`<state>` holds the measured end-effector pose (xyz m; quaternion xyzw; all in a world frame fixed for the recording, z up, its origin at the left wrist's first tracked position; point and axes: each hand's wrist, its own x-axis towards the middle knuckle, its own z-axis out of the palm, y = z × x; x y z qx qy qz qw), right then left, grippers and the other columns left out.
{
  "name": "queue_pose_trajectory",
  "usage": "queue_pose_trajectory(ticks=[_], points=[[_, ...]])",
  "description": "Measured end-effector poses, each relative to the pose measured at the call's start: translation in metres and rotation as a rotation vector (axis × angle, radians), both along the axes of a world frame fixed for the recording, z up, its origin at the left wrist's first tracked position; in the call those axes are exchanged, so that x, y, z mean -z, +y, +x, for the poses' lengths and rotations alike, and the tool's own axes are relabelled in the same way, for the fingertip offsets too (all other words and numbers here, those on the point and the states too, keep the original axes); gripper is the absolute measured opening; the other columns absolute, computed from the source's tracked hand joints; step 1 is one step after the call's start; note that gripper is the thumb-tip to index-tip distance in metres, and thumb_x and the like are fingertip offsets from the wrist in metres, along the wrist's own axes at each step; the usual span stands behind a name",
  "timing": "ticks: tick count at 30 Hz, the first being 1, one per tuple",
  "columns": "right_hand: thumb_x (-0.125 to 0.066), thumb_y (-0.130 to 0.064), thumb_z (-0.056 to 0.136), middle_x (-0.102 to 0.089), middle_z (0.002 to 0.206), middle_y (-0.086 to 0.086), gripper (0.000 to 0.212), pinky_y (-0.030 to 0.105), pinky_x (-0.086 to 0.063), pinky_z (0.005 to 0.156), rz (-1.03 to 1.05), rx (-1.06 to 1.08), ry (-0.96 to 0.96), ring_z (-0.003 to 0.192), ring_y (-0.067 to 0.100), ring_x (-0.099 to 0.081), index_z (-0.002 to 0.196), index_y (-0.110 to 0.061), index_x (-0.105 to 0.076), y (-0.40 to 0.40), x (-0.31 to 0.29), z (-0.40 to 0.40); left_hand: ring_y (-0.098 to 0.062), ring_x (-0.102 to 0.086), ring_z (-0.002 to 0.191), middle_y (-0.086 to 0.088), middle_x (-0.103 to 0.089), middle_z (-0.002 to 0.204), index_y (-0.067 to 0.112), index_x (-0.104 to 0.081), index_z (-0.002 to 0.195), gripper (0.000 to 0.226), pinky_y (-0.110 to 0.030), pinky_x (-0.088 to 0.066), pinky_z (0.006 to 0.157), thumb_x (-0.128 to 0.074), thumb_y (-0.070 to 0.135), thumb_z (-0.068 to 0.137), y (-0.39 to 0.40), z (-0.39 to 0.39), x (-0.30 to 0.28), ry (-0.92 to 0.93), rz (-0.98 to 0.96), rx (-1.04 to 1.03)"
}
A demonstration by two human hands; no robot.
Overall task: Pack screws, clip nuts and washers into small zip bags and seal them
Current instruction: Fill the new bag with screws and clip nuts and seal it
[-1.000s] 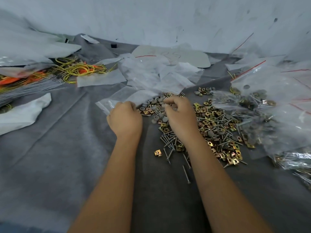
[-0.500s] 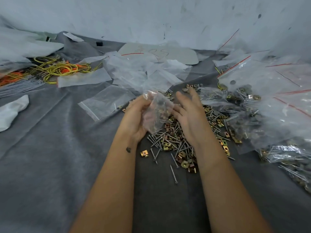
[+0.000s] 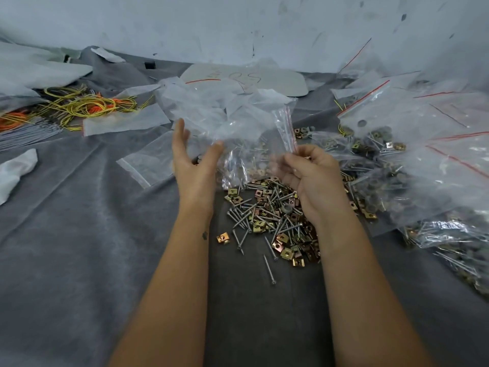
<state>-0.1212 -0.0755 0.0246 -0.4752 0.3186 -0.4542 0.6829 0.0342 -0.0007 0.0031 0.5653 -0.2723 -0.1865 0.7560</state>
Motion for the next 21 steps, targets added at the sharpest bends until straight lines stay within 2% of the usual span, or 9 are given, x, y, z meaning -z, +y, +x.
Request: queue_pose_trajectory(ticks=[2,4,6,8,11,13,16,18,21], points=[[-0.053,0.002,0.095,-0.075,0.085,0.013,0.008,0.025,-0.058,0.07,0.0,0.02,0.03,0.083,0.023,-0.074,0.098,-0.005,-0.051,0.002,0.003,0.006,-0.014,-0.032,0.136,0.029,-0.041,0.133,0.041,-0.046,0.135,0.056,-0.046,-0.036,0.111,-0.065,0.033,0.083,0.002,-0.007,0.0,-0.27,0.084,-0.111],[-0.06,-0.002,0.091,-0.074,0.087,0.011,0.008,0.028,-0.059,0.073,-0.076,0.028,0.144,0.084,0.02,-0.074,0.094,-0.007,-0.056,0.004,0.005,0.011,-0.017,-0.043,0.125,0.047,-0.045,0.112,0.038,-0.06,0.12,0.038,-0.048,-0.042,0.104,-0.062,0.035,0.082,0.0,-0.018,-0.003,-0.457,0.115,-0.014],[-0.066,-0.005,0.088,-0.072,0.078,0.001,0.007,0.023,-0.057,0.069,-0.169,0.029,0.249,0.075,0.01,-0.071,0.085,-0.011,-0.063,0.006,0.008,0.015,-0.014,-0.053,0.115,0.034,-0.059,0.107,0.03,-0.068,0.114,0.029,-0.043,-0.046,0.098,-0.061,0.033,0.085,-0.005,-0.029,0.0,-0.553,0.156,0.138],[-0.066,-0.01,0.087,-0.067,0.065,-0.007,0.009,0.018,-0.052,0.061,-0.223,0.053,0.306,0.065,0.004,-0.065,0.079,-0.014,-0.066,0.008,0.01,0.017,-0.004,-0.059,0.106,0.017,-0.068,0.104,0.023,-0.071,0.113,0.024,-0.027,-0.047,0.092,-0.062,0.025,0.091,-0.011,-0.033,0.002,-0.541,0.168,0.216],[-0.066,-0.013,0.085,-0.064,0.066,-0.007,0.008,0.03,-0.055,0.066,-0.222,0.119,0.342,0.065,0.007,-0.062,0.079,-0.018,-0.064,0.007,0.011,0.016,0.013,-0.057,0.095,0.02,-0.068,0.094,0.027,-0.072,0.103,0.02,-0.001,-0.037,0.078,-0.068,0.014,0.087,-0.012,-0.031,0.004,-0.525,0.153,0.214],[-0.067,-0.011,0.086,-0.067,0.076,-0.005,0.012,0.03,-0.059,0.069,-0.174,0.116,0.29,0.067,0.006,-0.066,0.09,-0.02,-0.061,0.007,0.011,0.017,0.01,-0.059,0.097,0.021,-0.068,0.095,0.031,-0.071,0.099,0.024,-0.002,-0.038,0.078,-0.071,0.012,0.085,-0.012,-0.03,0.004,-0.491,0.152,0.243],[-0.067,-0.002,0.087,-0.072,0.088,0.001,0.024,0.024,-0.057,0.067,-0.121,0.075,0.226,0.078,0.01,-0.071,0.101,-0.02,-0.059,0.007,0.01,0.017,-0.003,-0.062,0.096,0.012,-0.069,0.098,0.027,-0.069,0.111,0.034,-0.014,-0.047,0.076,-0.073,0.008,0.083,-0.01,-0.033,0.004,-0.407,0.121,0.325],[-0.065,0.003,0.086,-0.074,0.083,0.001,0.024,0.021,-0.055,0.063,-0.087,0.028,0.161,0.076,0.013,-0.073,0.1,-0.016,-0.063,0.007,0.008,0.014,-0.01,-0.063,0.096,0.006,-0.068,0.101,0.025,-0.065,0.117,0.043,-0.019,-0.049,0.076,-0.073,0.004,0.081,-0.009,-0.033,0.003,-0.387,0.09,0.367],[-0.062,-0.002,0.09,-0.074,0.075,0.003,0.013,0.027,-0.056,0.064,-0.088,0.004,0.136,0.071,0.017,-0.072,0.086,-0.012,-0.068,0.007,0.007,0.012,-0.013,-0.063,0.093,0.001,-0.067,0.099,0.022,-0.063,0.118,0.05,-0.02,-0.049,0.075,-0.07,-0.007,0.078,-0.008,-0.031,0.002,-0.388,0.057,0.386]])
